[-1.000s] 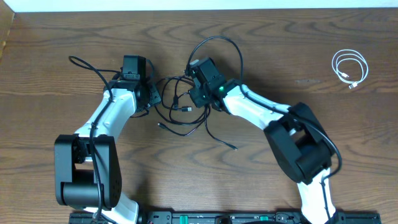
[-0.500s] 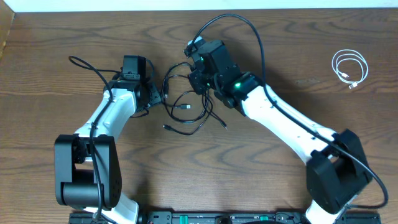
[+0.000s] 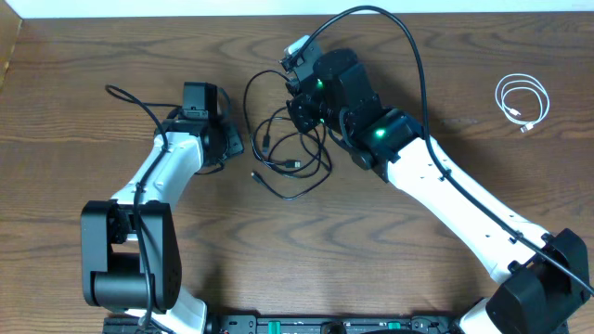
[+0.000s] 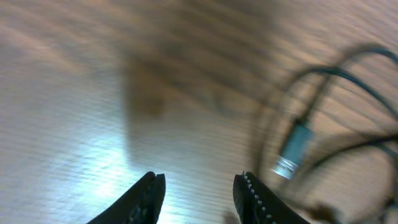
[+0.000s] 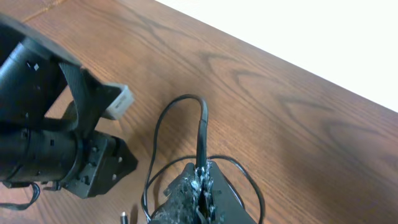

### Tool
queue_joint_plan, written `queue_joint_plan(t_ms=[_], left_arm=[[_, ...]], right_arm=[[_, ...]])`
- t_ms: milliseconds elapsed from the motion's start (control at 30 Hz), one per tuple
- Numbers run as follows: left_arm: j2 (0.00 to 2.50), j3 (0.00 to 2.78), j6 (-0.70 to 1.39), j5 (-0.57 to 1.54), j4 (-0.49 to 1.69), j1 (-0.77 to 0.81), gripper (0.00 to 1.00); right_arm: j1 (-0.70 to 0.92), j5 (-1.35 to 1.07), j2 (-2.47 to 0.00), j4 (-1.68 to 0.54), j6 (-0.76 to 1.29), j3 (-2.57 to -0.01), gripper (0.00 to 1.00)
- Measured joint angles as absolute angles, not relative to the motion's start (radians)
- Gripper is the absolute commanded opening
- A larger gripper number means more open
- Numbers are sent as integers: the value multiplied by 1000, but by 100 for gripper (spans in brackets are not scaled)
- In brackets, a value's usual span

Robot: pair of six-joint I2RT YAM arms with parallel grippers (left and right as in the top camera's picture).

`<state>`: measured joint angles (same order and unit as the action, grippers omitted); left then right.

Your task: Untangle cables

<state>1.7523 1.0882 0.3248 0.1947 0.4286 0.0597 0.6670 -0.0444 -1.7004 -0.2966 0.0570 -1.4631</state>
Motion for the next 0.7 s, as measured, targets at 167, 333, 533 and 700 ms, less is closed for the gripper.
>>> queue_joint_plan(t_ms=[167, 333, 533, 700], left_arm=[[1752, 1088, 205, 413, 399, 60, 52], [1752, 1088, 129, 550, 392, 60, 56], [1752, 1088, 104, 562, 392, 60, 59], [1752, 1088, 103, 545, 385, 60, 59]], right_arm=[[667, -44, -1700, -319, 56, -1463, 1], [667, -44, -1700, -320, 37, -1463, 1], [665, -33, -1687, -332, 7, -1463, 1], [664, -48, -1614, -333, 2, -1463, 1]])
